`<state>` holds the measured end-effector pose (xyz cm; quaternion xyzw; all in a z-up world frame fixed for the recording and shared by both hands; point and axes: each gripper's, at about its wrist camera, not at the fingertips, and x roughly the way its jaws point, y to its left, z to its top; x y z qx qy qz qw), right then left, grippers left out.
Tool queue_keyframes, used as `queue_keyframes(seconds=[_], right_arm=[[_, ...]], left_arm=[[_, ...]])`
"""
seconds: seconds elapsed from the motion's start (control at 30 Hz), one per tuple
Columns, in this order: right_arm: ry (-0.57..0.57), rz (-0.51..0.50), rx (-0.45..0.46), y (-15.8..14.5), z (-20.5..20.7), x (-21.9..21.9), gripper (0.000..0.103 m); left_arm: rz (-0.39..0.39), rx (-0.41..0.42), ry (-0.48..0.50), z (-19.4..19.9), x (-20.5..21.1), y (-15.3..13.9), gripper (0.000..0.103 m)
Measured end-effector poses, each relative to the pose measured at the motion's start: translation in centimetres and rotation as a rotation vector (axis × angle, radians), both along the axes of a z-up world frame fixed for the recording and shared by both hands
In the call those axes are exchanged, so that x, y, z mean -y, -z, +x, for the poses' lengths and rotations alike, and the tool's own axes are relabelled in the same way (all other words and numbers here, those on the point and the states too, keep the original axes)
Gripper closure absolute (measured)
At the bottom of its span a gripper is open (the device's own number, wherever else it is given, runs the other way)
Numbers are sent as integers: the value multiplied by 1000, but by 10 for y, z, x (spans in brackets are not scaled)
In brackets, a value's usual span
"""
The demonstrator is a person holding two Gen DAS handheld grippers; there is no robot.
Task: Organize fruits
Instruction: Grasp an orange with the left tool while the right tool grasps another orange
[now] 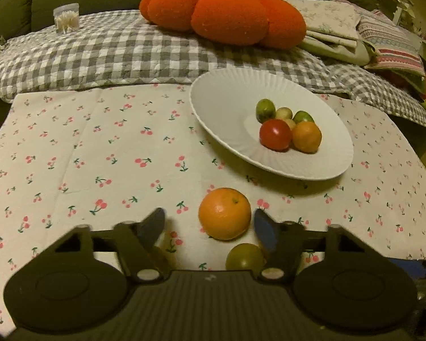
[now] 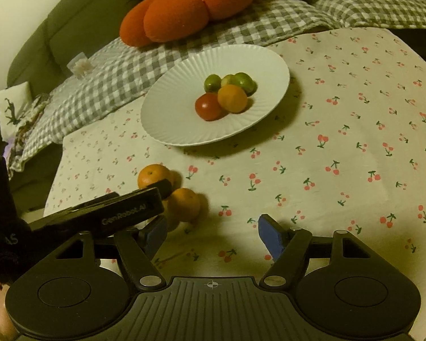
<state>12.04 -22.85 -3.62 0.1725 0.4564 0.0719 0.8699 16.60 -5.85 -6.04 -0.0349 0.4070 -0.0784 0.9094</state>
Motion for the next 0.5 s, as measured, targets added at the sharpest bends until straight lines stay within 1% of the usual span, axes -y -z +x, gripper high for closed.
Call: queue_keyframes(seconds=[0.03,0.1,0.13,0.2,0.37,0.5], right_arm=[[1,-2,-1,1,0,0,31],[1,-3,-2,1,1,0,31],[1,-4,-1,1,1,0,31],[6,-8,-1,1,1,1,31],[17,-11,8,2,3,3,31],[15,-11,10,3,4,2,31]], left_arm=[[-12,-4,9,1,1,2,53],[-24,-14,22,2,3,5,61],[-31,-13,25,2,3,6,63],[-24,-9,29,2,4,5,64],[-37,-8,14,0,-1,4,65],[-84,-18,-30,-4,-16,-3,66]])
